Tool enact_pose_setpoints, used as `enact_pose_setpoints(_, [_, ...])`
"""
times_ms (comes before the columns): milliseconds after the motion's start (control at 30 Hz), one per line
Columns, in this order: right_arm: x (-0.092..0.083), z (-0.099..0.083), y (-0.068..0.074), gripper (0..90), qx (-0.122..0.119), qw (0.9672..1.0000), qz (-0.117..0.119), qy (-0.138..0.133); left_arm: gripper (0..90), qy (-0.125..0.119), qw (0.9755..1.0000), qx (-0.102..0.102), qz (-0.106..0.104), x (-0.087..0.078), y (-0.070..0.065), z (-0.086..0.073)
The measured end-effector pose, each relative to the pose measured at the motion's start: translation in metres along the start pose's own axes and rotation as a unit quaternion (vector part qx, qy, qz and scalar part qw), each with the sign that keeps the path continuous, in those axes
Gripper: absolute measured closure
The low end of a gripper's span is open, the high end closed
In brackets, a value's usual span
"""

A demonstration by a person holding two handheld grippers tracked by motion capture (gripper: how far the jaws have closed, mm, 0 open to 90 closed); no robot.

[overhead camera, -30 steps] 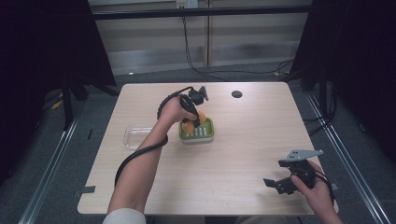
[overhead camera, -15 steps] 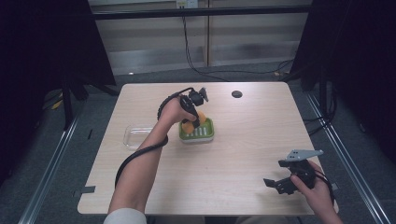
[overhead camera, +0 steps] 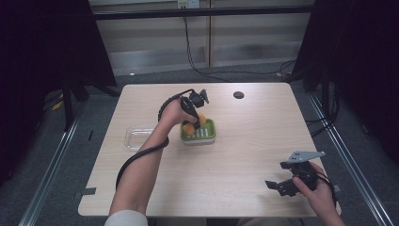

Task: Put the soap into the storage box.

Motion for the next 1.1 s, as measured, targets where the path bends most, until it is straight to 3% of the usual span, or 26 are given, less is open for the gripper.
enact_pose_setpoints(667, [0.000,0.000,0.000,1.3,0.003,1.0000,0.000,0.001,49.5,0.006,1.0000,-0.003,-0.007,0.012,0.003,-0.004])
enact_pose_setpoints(967, [0.000,0.000,0.000,1.3,0.003,1.0000,0.001,0.000,49.4,-0.001,1.0000,-0.003,-0.005,0.015,0.004,-0.003])
enact_pose_setpoints(1100, [0.000,0.000,0.000,1.3,0.001,1.0000,0.001,0.001,49.3,-0.009,0.9998,-0.010,-0.013,0.017,0.004,-0.004])
Point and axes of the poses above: each handheld gripper's, and its own axes: x roughly forward along the jaws, z roughly out of its top, y roughly to its left, the point moved 10 cm from there along x, roughly forward along the jaws, and after that the axes turned 13 degrees about -z, right-handed, at the moved point
